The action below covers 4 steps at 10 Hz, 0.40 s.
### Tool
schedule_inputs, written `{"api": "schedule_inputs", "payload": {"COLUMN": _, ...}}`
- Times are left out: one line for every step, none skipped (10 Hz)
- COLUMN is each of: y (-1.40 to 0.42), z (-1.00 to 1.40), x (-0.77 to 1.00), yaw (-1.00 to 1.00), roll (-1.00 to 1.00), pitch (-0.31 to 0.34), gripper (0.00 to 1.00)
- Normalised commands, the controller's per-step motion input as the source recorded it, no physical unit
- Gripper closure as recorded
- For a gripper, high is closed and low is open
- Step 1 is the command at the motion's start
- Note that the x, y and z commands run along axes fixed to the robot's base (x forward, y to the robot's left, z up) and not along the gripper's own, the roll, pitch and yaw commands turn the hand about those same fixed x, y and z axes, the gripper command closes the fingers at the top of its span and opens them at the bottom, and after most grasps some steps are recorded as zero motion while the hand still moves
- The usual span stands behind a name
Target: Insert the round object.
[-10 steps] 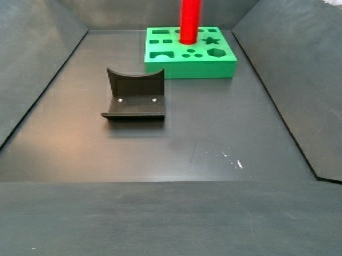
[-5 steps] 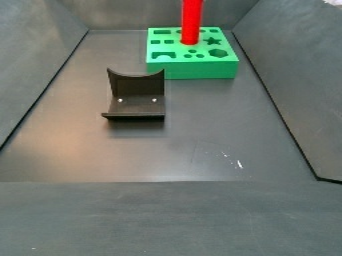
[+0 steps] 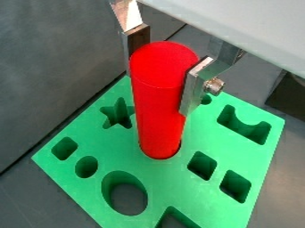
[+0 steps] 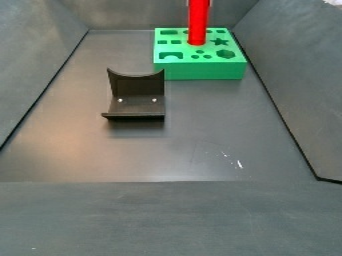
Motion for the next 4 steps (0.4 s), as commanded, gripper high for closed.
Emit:
{"api": "schedule_inputs", "payload": {"y": 0.03, "z": -0.14, "x": -0.02, "yaw": -0.09, "roll": -0.03, "pitch": 0.0, "gripper": 1.0}}
{"api": "schedule_inputs", "payload": {"y": 0.03, "z": -0.12, "x": 0.0, "yaw": -0.06, "roll": -0.02, "pitch": 0.0, "gripper": 1.0}}
{"api": "schedule_inputs", "payload": {"y": 0.09, "z": 0.0, "x": 0.0, "yaw": -0.01, "roll": -0.09, "pitch": 0.0, "gripper": 1.0}}
{"api": "schedule_inputs", "payload": {"y": 0.0, "z": 0.0, "x": 0.0, "yaw": 0.0, "roll": 0.0, "pitch": 0.0, "gripper": 1.0}}
